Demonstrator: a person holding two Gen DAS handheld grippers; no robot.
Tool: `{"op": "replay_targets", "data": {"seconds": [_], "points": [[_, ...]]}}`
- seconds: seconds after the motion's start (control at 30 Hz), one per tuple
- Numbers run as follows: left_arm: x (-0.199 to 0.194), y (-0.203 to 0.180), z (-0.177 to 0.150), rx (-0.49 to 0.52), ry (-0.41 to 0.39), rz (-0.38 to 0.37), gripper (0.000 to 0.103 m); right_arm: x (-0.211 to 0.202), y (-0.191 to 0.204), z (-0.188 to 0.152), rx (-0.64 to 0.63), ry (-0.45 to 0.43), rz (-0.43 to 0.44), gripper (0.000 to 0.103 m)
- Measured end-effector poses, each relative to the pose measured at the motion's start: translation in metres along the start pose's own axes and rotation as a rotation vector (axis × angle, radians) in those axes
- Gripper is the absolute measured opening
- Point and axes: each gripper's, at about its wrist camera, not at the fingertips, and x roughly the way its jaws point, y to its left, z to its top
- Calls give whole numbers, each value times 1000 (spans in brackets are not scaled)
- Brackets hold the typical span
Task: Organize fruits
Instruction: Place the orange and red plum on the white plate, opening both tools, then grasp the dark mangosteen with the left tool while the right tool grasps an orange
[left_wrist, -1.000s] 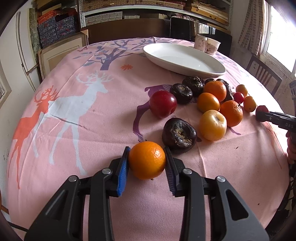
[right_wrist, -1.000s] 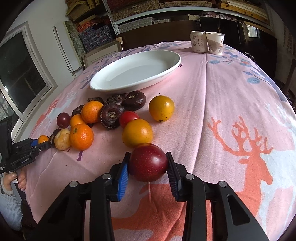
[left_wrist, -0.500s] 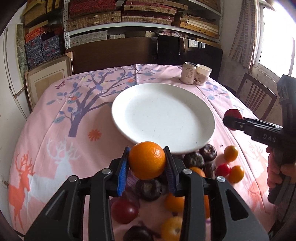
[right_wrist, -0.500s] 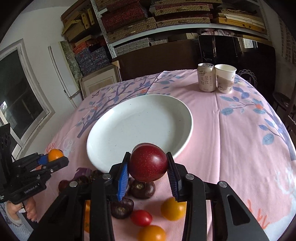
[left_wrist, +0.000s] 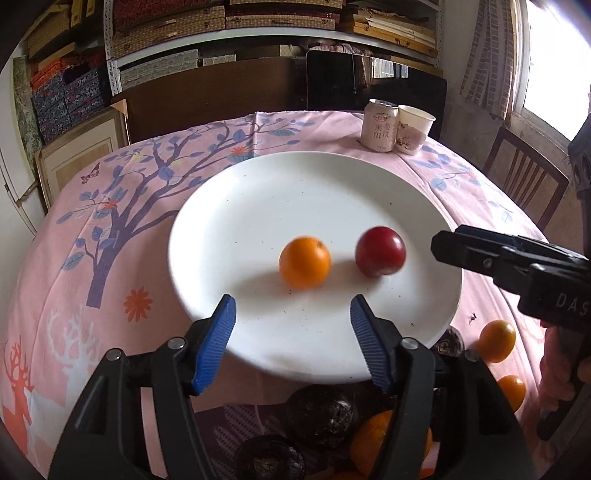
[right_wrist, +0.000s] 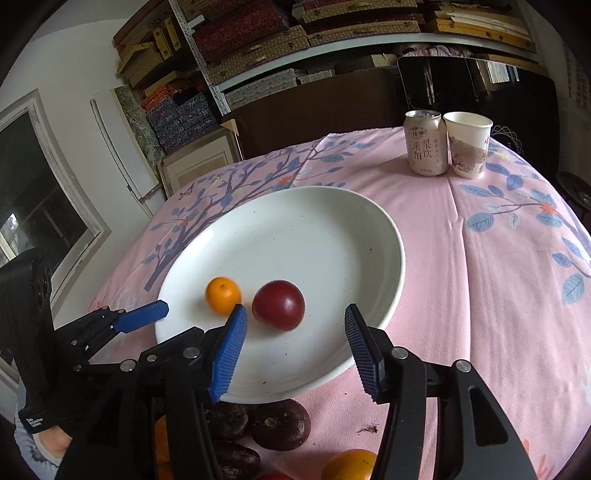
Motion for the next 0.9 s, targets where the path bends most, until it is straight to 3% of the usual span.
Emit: {"op": "replay_targets", "data": {"seconds": [0.07,0.13,0.27,0.4,0.53,0.7,0.9], "points": [[-8,6,0,-23,-20,-14,65,-4,-2,-1,4,-15,0,58],[-18,15,-1,-47,-48,-8,74,-6,-6,-2,14,-25,-9,59],[-42,37,-12,-127,-99,13,75,-9,-16,-3,44,-44,-22,59],[-70,62,-57,-239,-128,15,77,-27,-23,-13,72,-106,-29,59],[-97,81,-109,-353,-105,-5,77,-58,-32,-35,109,-171,-44,69],[-115,67,-142,-301,-54,-42,80,-84,-36,-65,127,-201,-48,72],[-101,42,-151,-183,56,38,84,-92,-31,-75,94,-220,-97,80]]}}
